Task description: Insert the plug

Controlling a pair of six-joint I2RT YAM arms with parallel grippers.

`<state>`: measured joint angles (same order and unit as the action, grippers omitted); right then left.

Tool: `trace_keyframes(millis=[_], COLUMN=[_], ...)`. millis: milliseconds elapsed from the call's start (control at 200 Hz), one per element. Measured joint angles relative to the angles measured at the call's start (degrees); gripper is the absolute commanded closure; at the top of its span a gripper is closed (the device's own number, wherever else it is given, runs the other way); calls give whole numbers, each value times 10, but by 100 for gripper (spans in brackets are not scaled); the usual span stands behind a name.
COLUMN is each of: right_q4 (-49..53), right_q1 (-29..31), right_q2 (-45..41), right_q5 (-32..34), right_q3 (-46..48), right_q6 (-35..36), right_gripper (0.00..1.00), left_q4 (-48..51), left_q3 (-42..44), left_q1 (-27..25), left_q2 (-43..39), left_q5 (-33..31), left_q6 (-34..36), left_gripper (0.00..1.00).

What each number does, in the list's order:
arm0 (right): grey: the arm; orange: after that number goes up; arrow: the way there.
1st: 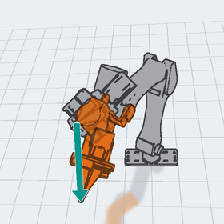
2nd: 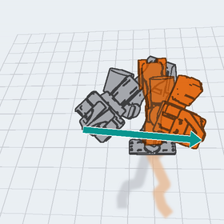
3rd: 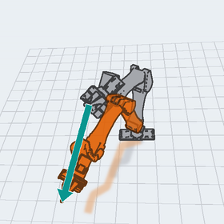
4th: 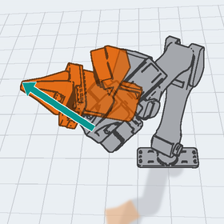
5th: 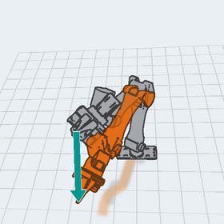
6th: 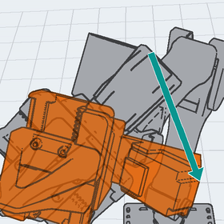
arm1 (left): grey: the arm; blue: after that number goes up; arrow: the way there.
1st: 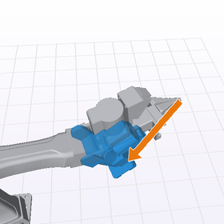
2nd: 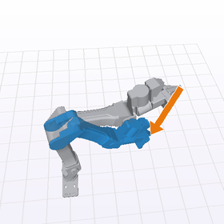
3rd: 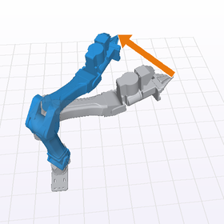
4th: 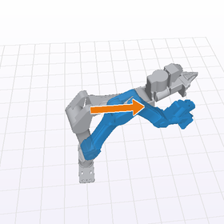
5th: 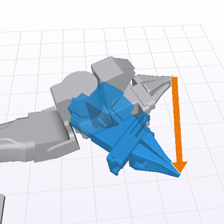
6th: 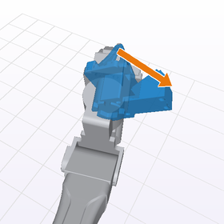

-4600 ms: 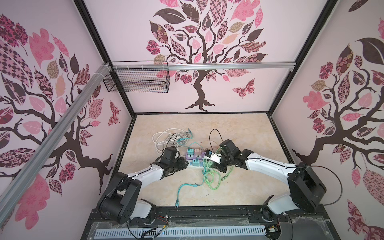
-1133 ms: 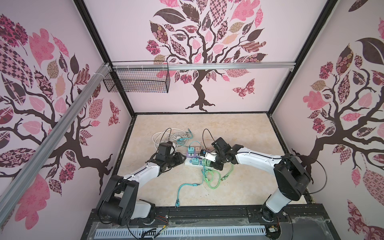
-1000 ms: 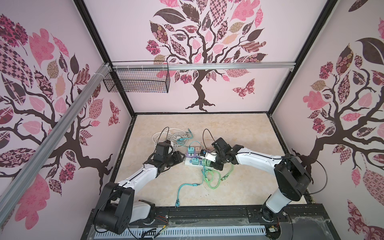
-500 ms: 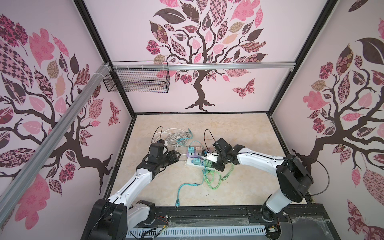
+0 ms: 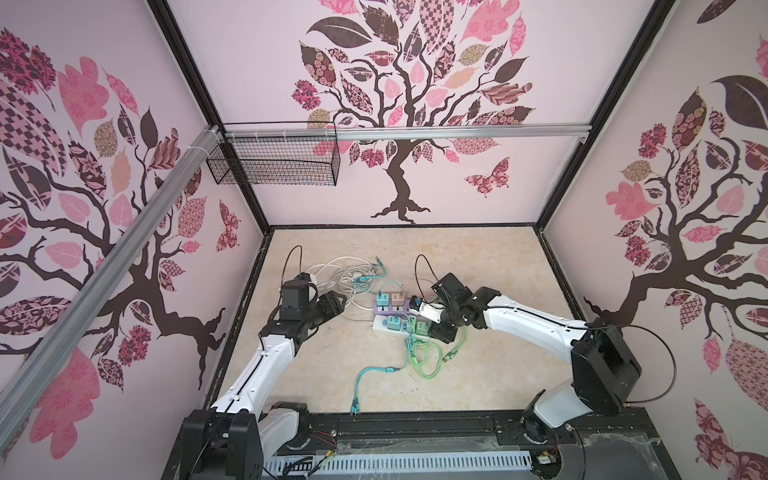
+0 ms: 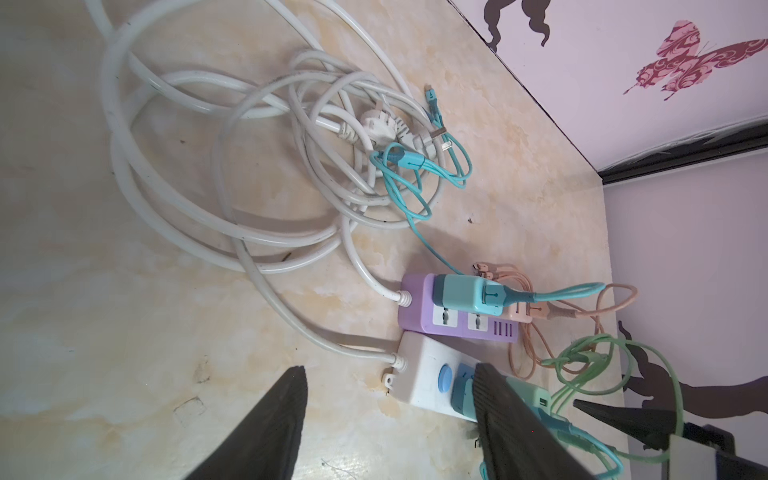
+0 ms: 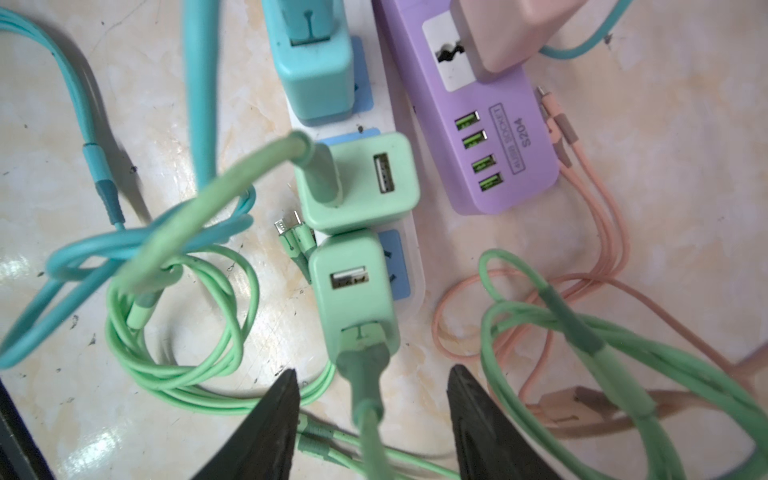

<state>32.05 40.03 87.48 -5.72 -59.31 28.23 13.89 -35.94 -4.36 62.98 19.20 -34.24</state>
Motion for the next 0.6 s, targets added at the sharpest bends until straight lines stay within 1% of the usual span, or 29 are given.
trace_keyframes(millis=[75,125,260,435,600], right_q4=[7,13,22,20,-15], right_q1=[0,0,0,-4,-24], right_q2=[-13,-23,-55,-110,-175], right_q5=[7,10,22,54,87], right_q3=[0,0,5,23,60], right_q6=[-7,-13,-28,-49,-66], right_gripper=[34,31,25,21,13], left_q4=[5,14,47,65,61], left_q3=[-1,-4,-31,-74,-83], left_q1=[2,2,2,3,3], left_q2=[-1,-2,-9,-16,13], left_q5=[-1,-6,-35,-118,-201], left_q6=[4,10,32,71,106], left_gripper=[27,24,15,13,12])
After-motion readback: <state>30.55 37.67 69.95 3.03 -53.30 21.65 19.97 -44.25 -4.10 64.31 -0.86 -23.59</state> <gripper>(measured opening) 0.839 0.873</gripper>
